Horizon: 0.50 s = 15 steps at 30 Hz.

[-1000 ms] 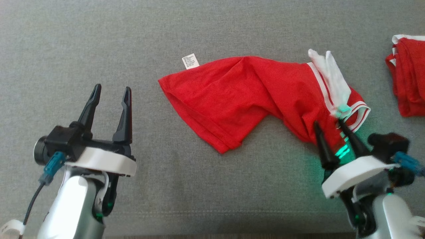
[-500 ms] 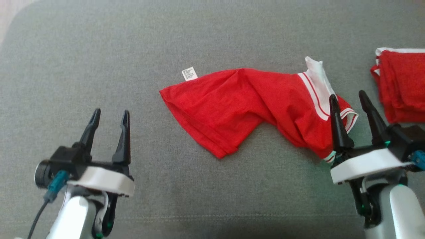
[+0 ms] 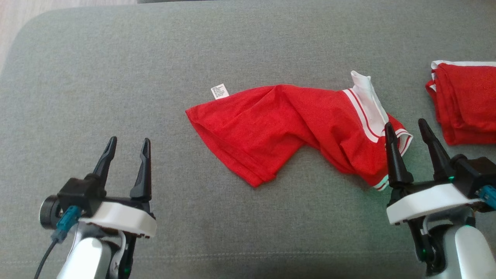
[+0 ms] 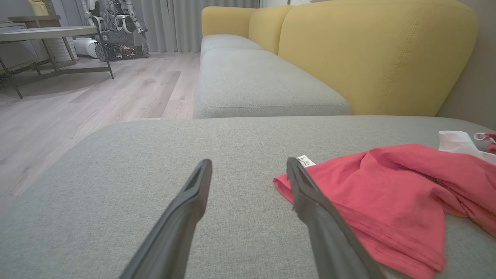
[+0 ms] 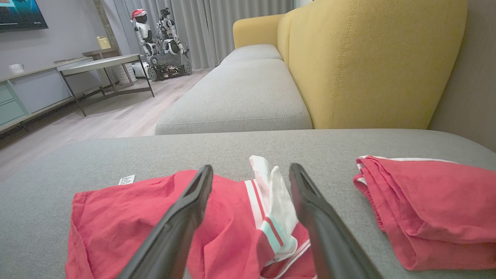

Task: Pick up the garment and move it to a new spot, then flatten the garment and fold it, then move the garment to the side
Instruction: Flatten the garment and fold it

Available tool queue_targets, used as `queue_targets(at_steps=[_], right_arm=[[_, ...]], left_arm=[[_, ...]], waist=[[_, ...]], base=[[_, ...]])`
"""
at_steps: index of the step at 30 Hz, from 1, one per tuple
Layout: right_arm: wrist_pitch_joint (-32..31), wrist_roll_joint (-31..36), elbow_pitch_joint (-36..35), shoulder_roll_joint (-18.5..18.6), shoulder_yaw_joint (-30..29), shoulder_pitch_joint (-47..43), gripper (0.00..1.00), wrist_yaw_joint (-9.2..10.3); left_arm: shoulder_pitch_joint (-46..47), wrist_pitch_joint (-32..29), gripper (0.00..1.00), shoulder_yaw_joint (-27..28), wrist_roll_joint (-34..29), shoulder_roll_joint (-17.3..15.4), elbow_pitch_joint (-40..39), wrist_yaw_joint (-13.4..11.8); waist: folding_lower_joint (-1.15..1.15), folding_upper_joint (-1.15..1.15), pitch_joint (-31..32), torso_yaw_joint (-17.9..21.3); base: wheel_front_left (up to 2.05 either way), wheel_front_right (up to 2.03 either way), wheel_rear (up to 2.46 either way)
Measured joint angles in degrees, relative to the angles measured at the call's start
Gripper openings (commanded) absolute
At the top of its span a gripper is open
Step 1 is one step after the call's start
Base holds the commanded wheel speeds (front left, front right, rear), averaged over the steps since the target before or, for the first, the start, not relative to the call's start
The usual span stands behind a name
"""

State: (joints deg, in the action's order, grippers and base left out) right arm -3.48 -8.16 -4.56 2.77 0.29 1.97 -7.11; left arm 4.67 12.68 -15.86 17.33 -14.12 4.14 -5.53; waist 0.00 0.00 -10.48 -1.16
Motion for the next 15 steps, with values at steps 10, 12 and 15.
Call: queue_targets(at_steps=[10, 12, 15], right_arm=[[-0.14, -0.54, -0.34, -0.01, -0.12, 0.06, 1.00, 0.00], [-0.15, -0.60, -0.89, -0.01, -0.11, 0.23, 1.00, 0.00], [-0.56, -0.60, -1.40, -0.02, -0.07, 1.40, 1.00, 0.00]], left_arm=[[0.75, -1.46, 1.00, -0.90, 0.67, -0.08, -0.36, 0.73], [2.86, -2.67, 1.00, -1.79, 1.05, -0.10, 0.14, 1.80], [8.82, -5.02, 1.00, -2.33, 2.44, 0.08, 2.85, 3.76]], waist=[[0.00, 0.00, -1.03, 0.08], [0.00, 0.00, -2.03, 0.20], [0.00, 0.00, -3.87, 0.57]], base=[[0.00, 0.00, 0.00], [0.00, 0.00, 0.00], [0.00, 0.00, 0.00]])
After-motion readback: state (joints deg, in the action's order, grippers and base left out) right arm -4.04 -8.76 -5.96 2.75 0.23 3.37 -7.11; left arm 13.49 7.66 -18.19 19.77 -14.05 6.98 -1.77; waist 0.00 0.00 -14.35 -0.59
